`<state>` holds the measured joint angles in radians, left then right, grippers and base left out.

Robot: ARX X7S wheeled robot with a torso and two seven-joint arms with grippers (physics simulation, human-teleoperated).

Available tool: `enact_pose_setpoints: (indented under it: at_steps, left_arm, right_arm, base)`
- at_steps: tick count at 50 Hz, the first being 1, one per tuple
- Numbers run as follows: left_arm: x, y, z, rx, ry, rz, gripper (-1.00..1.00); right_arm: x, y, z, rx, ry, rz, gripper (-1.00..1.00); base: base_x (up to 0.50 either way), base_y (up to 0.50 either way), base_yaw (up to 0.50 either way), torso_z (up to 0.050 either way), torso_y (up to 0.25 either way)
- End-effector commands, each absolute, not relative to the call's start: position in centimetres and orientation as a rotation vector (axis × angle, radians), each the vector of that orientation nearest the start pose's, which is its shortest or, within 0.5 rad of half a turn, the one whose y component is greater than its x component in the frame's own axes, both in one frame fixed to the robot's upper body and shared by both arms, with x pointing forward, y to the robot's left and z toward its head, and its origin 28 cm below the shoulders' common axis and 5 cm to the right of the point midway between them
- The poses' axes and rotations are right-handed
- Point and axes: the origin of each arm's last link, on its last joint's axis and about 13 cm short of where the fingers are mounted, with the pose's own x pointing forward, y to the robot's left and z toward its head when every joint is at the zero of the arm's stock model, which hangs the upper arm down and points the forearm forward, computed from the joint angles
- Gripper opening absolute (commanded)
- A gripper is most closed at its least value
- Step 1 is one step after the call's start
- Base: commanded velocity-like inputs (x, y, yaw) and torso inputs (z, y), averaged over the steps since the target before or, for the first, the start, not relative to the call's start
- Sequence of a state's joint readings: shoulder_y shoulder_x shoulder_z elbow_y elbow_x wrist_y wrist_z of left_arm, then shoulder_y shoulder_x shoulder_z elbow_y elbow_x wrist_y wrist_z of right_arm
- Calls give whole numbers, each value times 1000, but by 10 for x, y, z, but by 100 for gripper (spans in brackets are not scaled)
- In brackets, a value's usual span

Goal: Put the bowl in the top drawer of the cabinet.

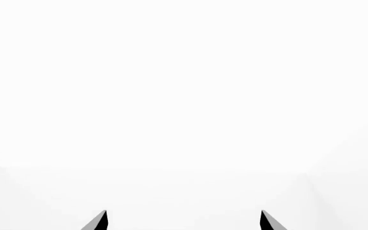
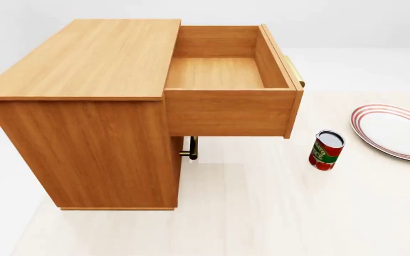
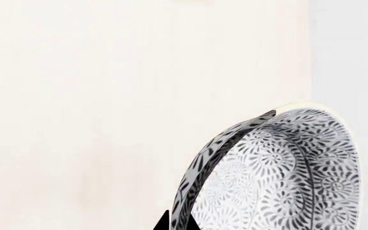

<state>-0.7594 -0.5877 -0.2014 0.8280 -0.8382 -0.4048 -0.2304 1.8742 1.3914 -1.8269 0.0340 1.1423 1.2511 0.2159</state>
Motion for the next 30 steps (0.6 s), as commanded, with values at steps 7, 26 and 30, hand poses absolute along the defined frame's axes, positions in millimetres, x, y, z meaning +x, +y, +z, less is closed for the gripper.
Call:
enact_pose_setpoints:
  at_steps: [7, 26, 30]
  left_arm:
    - [190, 270, 327, -42, -1101, -217, 100]
    - [190, 269, 327, -48, -1110, -233, 100]
    - [190, 269, 327, -50, -1114, -236, 100]
  right_arm:
    - [225, -314, 310, -783, 911, -177, -100]
    - [241, -319, 380, -955, 781, 112, -100]
    - [248, -318, 388, -993, 752, 196, -100]
  base:
    - [0, 0, 0, 0, 1]
    - [0, 0, 0, 0, 0]
    - [0, 0, 0, 0, 0]
